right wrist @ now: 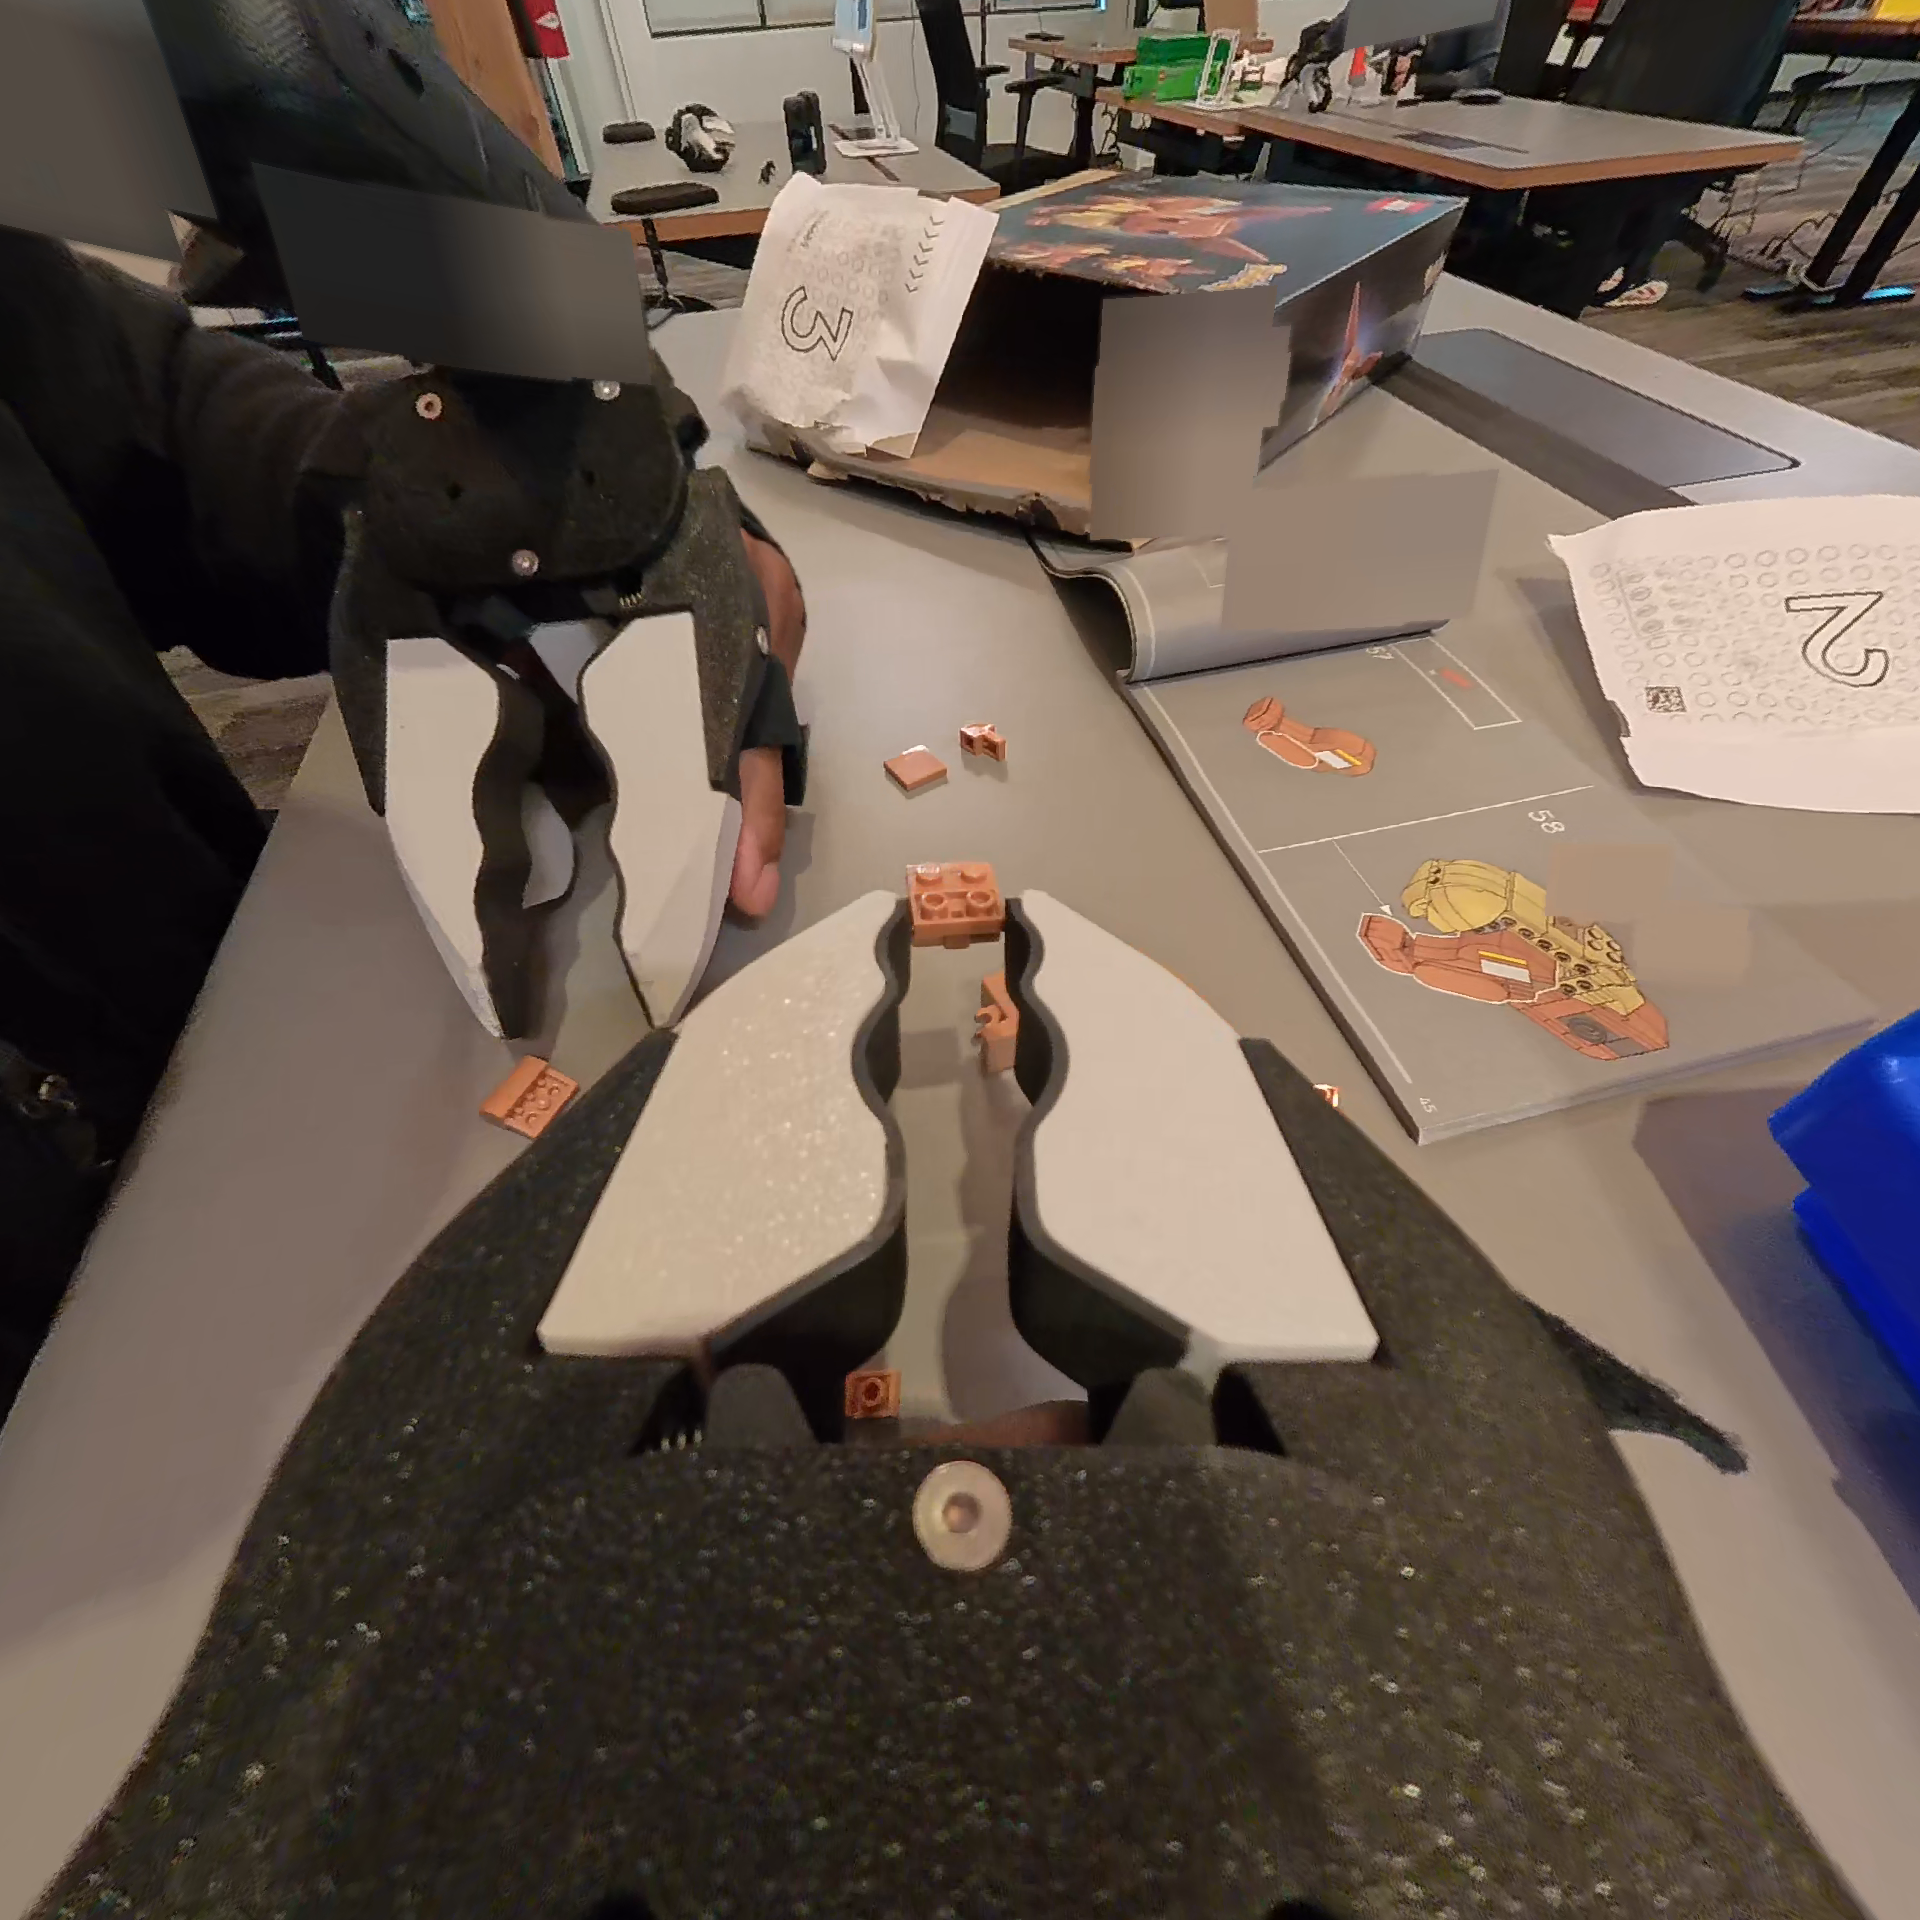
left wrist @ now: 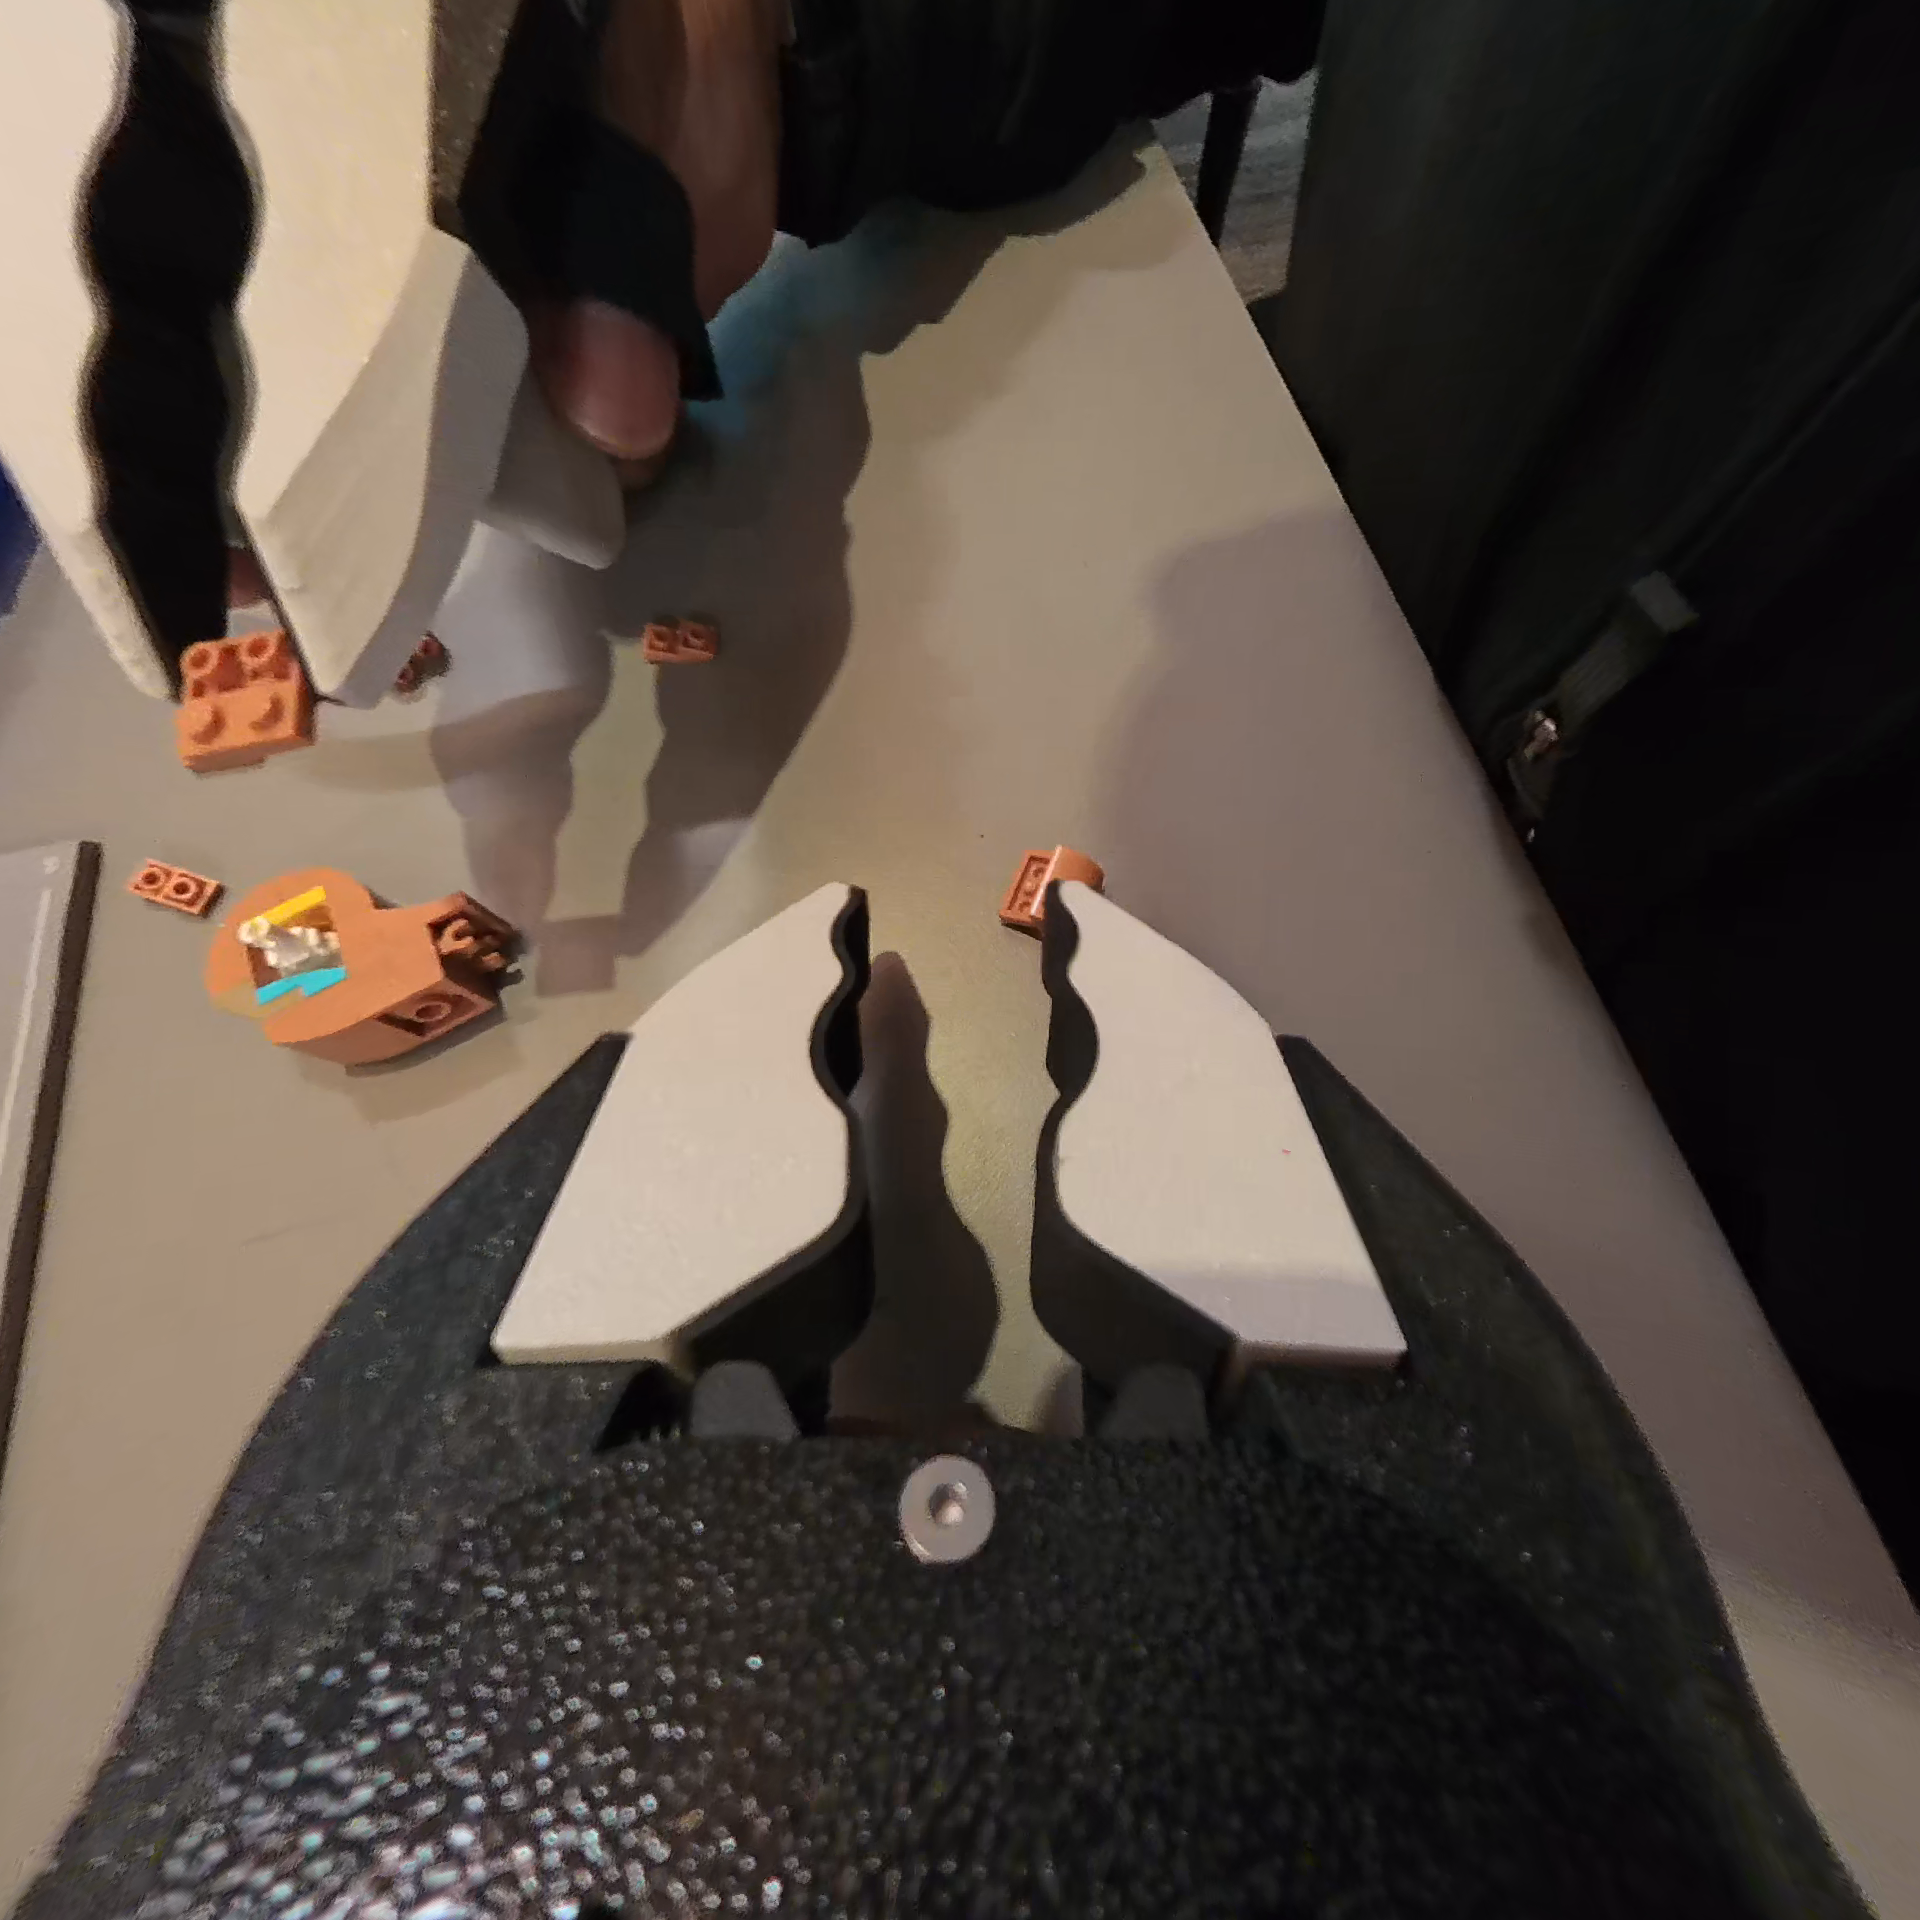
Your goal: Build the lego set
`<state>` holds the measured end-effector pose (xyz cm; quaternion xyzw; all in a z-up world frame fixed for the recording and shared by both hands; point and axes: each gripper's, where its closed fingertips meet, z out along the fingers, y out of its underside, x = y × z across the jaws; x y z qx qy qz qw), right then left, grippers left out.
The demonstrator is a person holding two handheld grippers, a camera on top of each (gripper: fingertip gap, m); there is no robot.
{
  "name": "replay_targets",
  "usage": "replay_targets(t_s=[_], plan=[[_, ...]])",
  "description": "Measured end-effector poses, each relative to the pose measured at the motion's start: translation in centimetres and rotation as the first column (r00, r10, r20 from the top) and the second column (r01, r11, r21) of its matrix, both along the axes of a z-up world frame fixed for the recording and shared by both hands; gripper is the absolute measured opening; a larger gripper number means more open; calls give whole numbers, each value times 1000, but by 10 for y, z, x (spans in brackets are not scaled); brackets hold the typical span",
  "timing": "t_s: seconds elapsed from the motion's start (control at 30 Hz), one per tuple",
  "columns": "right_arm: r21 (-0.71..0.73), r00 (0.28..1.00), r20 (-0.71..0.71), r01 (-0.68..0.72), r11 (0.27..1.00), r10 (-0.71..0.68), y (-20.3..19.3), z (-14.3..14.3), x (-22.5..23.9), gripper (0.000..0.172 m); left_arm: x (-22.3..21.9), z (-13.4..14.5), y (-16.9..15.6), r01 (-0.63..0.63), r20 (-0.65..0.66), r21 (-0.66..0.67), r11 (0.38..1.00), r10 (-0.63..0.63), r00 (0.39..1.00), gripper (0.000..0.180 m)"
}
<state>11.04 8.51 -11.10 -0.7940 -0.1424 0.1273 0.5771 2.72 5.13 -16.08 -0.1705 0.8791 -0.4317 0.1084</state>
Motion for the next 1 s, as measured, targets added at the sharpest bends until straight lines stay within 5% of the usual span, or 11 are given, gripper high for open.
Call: replay_targets(t_s=[0.33, 0.6, 1.0], plan=[[2, 1000, -6, 23, 1000, -23, 1, 1, 3, 17, 11, 6, 7, -290, -42, -51, 956, 288, 957, 31], [13, 997, -22, 70, 997, -69, 2, 3, 10, 17, 4, 7, 13, -588, -142, -84, 804, 575, 806, 33], [4, 997, 9, 82, 997, -82, 4, 0, 10, 17, -10, -4, -1, -655, -114, 19, 755, 653, 749, 30]])
